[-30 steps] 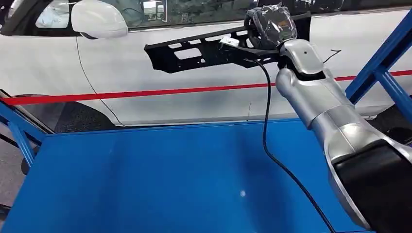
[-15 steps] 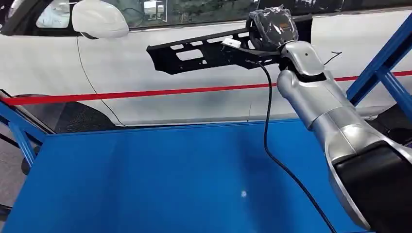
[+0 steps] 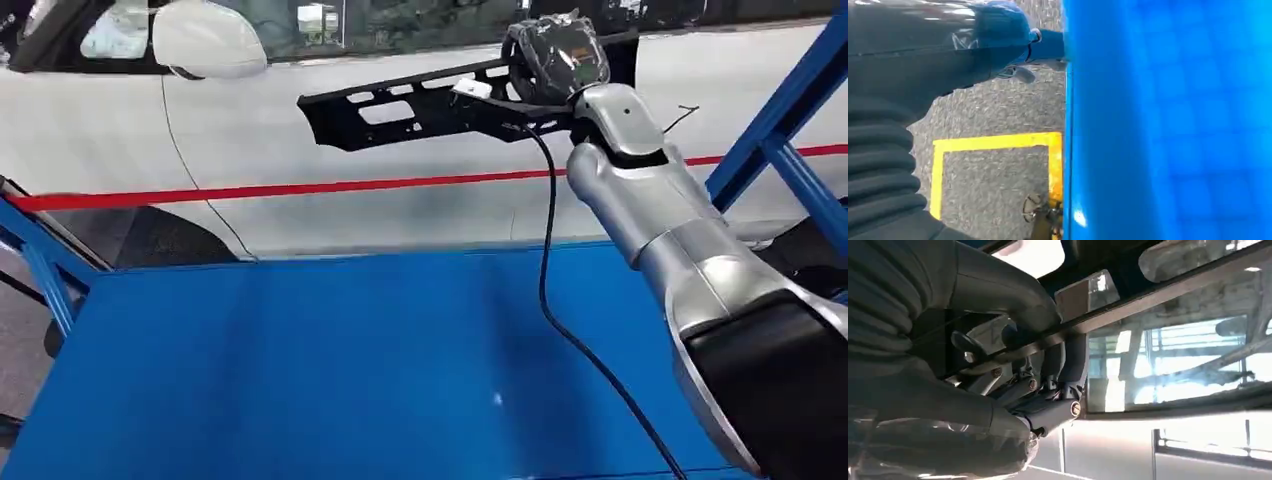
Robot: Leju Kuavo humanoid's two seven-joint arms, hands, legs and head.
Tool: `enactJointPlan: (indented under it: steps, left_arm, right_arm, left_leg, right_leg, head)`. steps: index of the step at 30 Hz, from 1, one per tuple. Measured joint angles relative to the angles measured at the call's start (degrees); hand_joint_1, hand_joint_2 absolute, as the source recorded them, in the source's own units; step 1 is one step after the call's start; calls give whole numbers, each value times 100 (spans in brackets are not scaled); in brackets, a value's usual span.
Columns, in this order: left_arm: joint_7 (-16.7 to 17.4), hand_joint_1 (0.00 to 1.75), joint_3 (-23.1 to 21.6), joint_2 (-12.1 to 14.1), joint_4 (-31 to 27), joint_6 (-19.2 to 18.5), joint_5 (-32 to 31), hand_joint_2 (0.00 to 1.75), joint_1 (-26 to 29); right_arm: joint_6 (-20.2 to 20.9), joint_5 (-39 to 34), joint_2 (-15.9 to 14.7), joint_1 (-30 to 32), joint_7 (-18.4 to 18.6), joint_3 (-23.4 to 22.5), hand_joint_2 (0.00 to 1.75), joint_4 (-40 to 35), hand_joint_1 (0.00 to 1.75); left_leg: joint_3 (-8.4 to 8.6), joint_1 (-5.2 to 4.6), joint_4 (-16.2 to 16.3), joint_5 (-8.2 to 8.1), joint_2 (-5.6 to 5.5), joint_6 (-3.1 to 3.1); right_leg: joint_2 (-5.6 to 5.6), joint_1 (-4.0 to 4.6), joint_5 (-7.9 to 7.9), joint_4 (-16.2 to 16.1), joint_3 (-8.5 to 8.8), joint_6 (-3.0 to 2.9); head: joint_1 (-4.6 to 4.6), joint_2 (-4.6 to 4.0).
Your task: Take the parts from the cabinet and place them on the table.
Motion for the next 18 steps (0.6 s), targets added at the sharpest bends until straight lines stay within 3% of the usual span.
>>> enactJointPlan:
  steps: [1,2,3,4,5,7,8,9,10,11,12,13,14,16,18]
  left_arm:
    - [0,0,-9,0,0,-6,0,175,-2]
    - [13,0,-15,0,0,-9,0,175,19]
    - [17,0,-22,0,0,-17,-13,175,56]
    - [19,0,-26,-7,2,-22,-15,175,68]
    - [19,0,-33,-26,2,-31,-18,175,69]
    - [19,0,-35,-33,2,-31,-33,175,36]
    - [19,0,-35,-33,2,-31,-57,175,21]
    - [19,0,-35,-33,2,-33,-83,175,9]
    - [22,0,-35,-31,2,-35,-105,175,6]
    - [24,0,-35,-31,2,-41,-105,175,4]
    - [24,0,-37,-33,2,-50,-105,175,-1]
    - [26,0,-37,-31,2,-50,-105,175,-10]
    - [28,0,-39,-26,2,-52,-105,175,-25]
    - [28,0,-39,-31,2,-52,-107,175,-20]
    - [33,0,-39,-31,2,-57,-105,175,-17]
  right_arm:
    - [-4,0,-2,5,-2,-2,175,0,175]
    - [-4,0,0,24,0,-4,175,0,175]
    - [-4,7,2,31,0,-2,175,0,175]
    - [-4,7,9,34,2,-2,175,0,175]
    - [-4,7,11,33,7,-2,175,0,175]
    - [-4,11,13,41,9,-2,175,0,175]
    - [-2,11,13,52,9,-2,175,4,175]
    - [-2,11,13,74,13,-4,175,11,175]
    - [-2,11,13,92,20,-4,175,18,175]
    - [0,13,13,100,20,-4,175,17,175]
    - [0,15,13,97,26,-4,175,17,175]
    - [0,15,13,85,28,-4,175,15,175]
    - [0,18,11,68,31,-9,175,15,175]
    - [7,22,18,74,35,-11,175,15,175]
    - [11,26,26,72,35,-11,175,15,175]
  left_leg:
    - [-18,18,-6,55,2,-52]
    - [-22,39,-58,94,4,-106]
    - [-61,78,-53,106,10,-153]
    - [-150,83,93,-127,58,-140]
    - [-267,80,422,-469,89,-121]
    - [-538,67,1397,-1106,89,-106]
    - [-609,54,1789,-1290,89,-97]
    - [-558,39,1957,-1339,89,-76]
    - [-353,18,1811,-1270,89,-44]
    - [-40,-8,1457,-1146,89,-7]
    - [361,-29,912,-1010,89,41]
    - [720,-53,409,-992,86,103]
    - [847,-100,217,-1080,89,126]
    - [818,-142,189,-989,81,153]
    - [805,-140,104,-893,89,242]
  right_leg:
    - [24,21,28,48,-57,-79]
    - [31,61,51,49,-84,-122]
    - [21,31,138,8,-135,-212]
    - [21,42,200,1,-184,-248]
    - [21,60,251,-2,-242,-294]
    - [23,116,341,2,-369,-330]
    - [23,147,384,6,-430,-340]
    - [24,176,428,9,-487,-345]
    - [24,195,460,11,-530,-342]
    - [24,209,489,14,-556,-336]
    - [24,221,513,14,-577,-323]
    - [19,219,533,14,-579,-313]
    - [13,242,568,4,-598,-266]
    - [4,203,629,-33,-572,-190]
    - [13,219,712,-101,-574,-108]
  head:
    - [-11,2]
    - [2,0]
    - [0,-2]
    - [-2,0]
    - [-2,0]
    - [-2,0]
    - [-2,0]
    - [-2,0]
    - [-2,0]
    - [-2,0]
    - [-2,-2]
    - [-2,0]
    - [-2,0]
    - [0,0]
    - [-2,0]
